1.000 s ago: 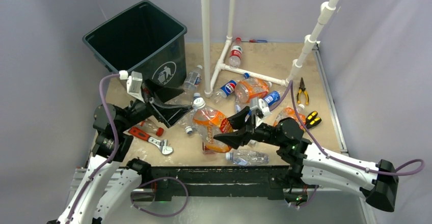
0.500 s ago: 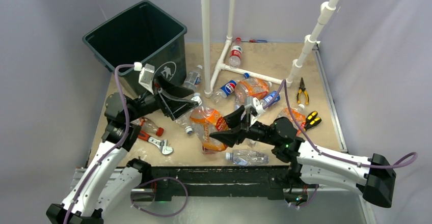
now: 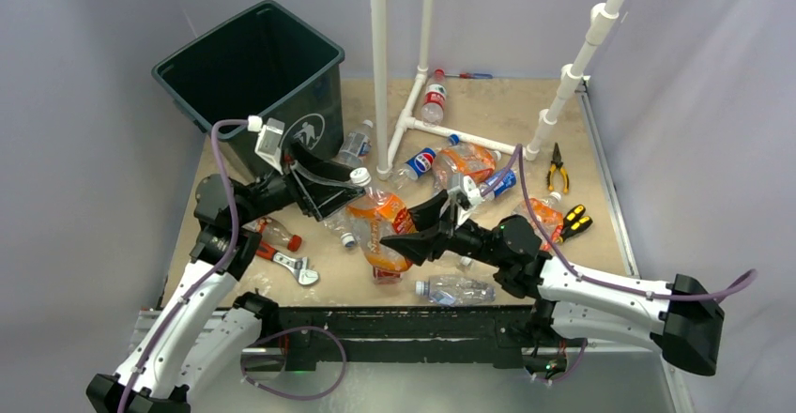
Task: Put the plastic bottles in the bin
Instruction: Pick up the plastic bottle at the center of the board.
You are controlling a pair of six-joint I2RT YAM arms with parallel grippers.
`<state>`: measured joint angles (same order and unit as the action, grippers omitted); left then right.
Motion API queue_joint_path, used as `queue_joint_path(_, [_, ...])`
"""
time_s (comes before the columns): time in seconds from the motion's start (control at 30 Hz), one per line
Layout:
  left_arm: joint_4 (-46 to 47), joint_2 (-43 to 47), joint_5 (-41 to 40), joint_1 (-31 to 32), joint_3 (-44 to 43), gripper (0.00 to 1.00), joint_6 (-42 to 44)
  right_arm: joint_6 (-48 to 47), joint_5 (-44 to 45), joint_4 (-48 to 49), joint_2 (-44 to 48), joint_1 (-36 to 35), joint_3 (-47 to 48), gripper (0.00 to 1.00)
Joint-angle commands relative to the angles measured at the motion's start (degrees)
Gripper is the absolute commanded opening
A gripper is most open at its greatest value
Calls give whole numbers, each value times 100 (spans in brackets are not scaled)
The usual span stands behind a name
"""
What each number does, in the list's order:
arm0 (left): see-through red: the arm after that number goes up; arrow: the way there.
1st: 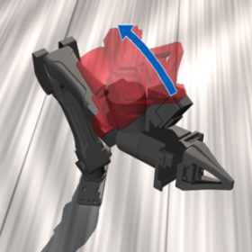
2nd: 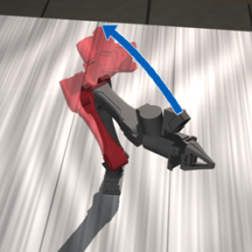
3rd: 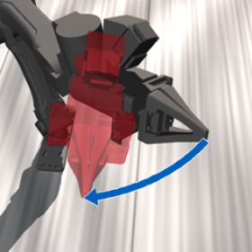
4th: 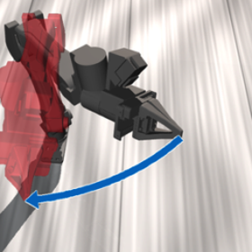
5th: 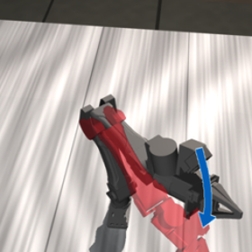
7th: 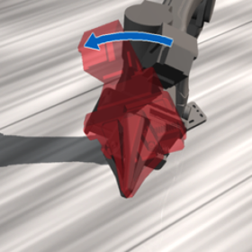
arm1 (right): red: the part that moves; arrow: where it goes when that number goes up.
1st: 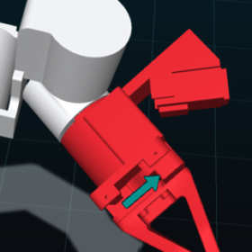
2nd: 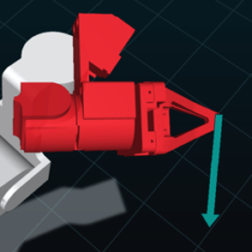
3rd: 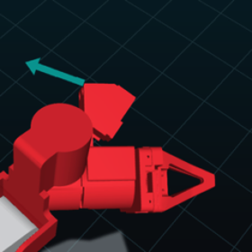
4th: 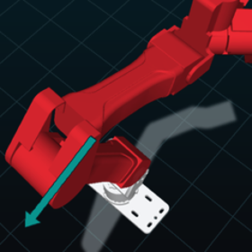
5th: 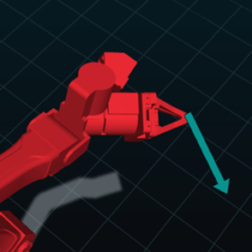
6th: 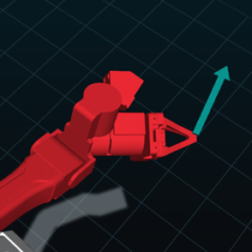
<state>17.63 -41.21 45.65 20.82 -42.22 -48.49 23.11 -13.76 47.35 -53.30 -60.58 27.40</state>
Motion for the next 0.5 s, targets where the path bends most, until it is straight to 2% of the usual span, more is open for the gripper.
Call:
queue_joint_path(0.0, [711,-119,-30,61,8,64,-360,18,93,416,-183,-87,191,32])
queue_joint_path(0.17, [868,-195,1,151,-16,47,-412,37,148,471,-251,-121,204,32])
queue_joint_path(0.33, [671,-193,-3,202,14,50,-351,38,246,492,-223,-138,196,32])
queue_joint_path(0.47, [627,-212,-1,275,47,49,-354,37,313,563,-249,-156,183,32])
